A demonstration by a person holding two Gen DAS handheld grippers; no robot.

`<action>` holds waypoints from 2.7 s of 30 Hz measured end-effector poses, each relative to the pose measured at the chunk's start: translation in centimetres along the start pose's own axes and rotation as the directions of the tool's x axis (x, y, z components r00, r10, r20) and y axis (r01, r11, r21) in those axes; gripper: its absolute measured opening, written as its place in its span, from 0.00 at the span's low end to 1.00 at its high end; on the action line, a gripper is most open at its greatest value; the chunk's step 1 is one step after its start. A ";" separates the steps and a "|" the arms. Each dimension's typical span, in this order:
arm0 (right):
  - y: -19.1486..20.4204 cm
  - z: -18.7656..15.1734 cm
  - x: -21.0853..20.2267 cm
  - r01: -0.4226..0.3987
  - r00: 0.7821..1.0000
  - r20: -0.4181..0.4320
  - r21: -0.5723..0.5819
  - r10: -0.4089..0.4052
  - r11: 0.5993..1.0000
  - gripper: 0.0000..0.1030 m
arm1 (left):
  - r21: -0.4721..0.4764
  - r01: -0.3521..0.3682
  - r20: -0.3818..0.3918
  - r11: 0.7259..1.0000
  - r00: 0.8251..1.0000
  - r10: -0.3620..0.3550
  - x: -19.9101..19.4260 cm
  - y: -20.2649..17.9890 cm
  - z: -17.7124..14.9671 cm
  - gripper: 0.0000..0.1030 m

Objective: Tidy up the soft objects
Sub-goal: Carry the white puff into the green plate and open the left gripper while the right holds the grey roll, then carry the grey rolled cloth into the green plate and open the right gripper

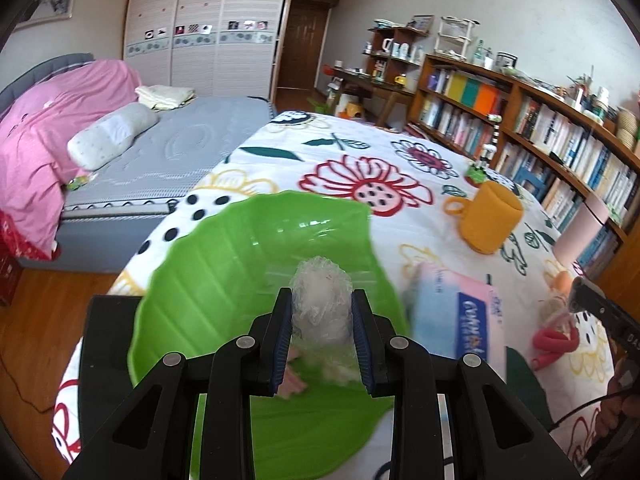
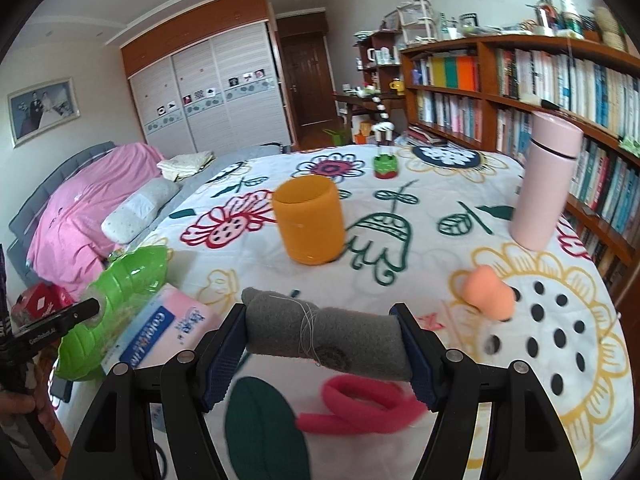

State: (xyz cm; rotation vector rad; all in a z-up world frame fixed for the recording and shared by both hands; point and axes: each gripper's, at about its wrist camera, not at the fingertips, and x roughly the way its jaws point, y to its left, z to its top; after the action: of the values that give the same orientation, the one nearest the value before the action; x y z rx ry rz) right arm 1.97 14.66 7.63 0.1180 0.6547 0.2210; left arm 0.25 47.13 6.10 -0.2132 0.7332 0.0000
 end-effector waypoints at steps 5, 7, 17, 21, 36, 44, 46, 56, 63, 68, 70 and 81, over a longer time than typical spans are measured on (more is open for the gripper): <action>1.9 0.4 0.7 -0.025 1.000 -0.003 -0.033 0.025 0.999 0.72 | -0.018 -0.019 -0.006 1.000 1.000 0.018 -0.1 1.5 -0.3 0.30; 2.7 0.5 0.9 -0.036 0.999 -0.006 -0.045 0.036 0.998 0.72 | -0.020 -0.025 -0.005 0.999 1.000 0.025 -0.2 1.9 -0.3 0.30; 5.9 0.8 1.6 -0.086 0.996 -0.017 -0.092 0.084 0.992 0.72 | -0.064 -0.058 -0.008 0.996 0.998 0.058 -0.5 4.0 -0.6 0.70; 7.5 0.9 2.0 -0.128 0.992 -0.028 -0.118 0.126 0.985 0.72 | -0.083 -0.074 0.007 0.994 0.997 0.075 -1.0 4.9 -0.7 0.72; 15.8 0.0 3.1 -0.343 0.939 -0.104 -0.270 0.327 0.900 0.73 | -0.080 -0.139 0.027 0.987 0.990 0.142 -2.1 6.4 -0.9 0.72; 18.3 -0.8 3.4 -0.399 0.917 -0.139 -0.308 0.374 0.864 0.74 | -0.099 -0.161 0.036 0.982 0.986 0.165 -2.7 7.2 -0.7 0.72; 18.7 -0.9 3.6 -0.408 0.913 -0.148 -0.311 0.381 0.858 0.74 | -0.099 -0.166 0.041 0.981 0.985 0.170 -2.9 7.4 -0.7 0.72; 20.9 -1.4 4.4 -0.448 0.894 -0.178 -0.332 0.411 0.830 0.78 | -0.124 -0.198 0.068 0.972 0.976 0.207 -4.1 8.4 -0.3 0.72; 20.8 -1.6 4.2 -0.446 0.895 -0.171 -0.329 0.412 0.832 0.81 | -0.118 -0.194 0.067 0.974 0.977 0.203 -4.2 8.4 -0.4 0.72; 20.4 -1.6 4.0 -0.441 0.898 -0.165 -0.318 0.409 0.840 0.81 | -0.108 -0.198 0.065 0.974 0.977 0.205 -4.1 8.0 -0.5 0.72; 20.2 -1.6 3.8 -0.436 0.900 -0.161 -0.315 0.406 0.843 0.81 | -0.095 -0.213 0.070 0.972 0.973 0.220 -4.2 7.8 -0.4 0.72; 17.6 -1.6 3.4 -0.389 0.921 -0.138 -0.263 0.365 0.883 0.81 | -0.041 -0.230 0.083 0.972 0.969 0.232 -4.1 6.1 -0.6 0.76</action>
State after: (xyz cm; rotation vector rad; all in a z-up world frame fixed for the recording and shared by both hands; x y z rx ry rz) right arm 0.64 32.64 7.50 -0.0450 0.6734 0.7001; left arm -3.65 53.32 7.23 -0.1555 0.6681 0.2414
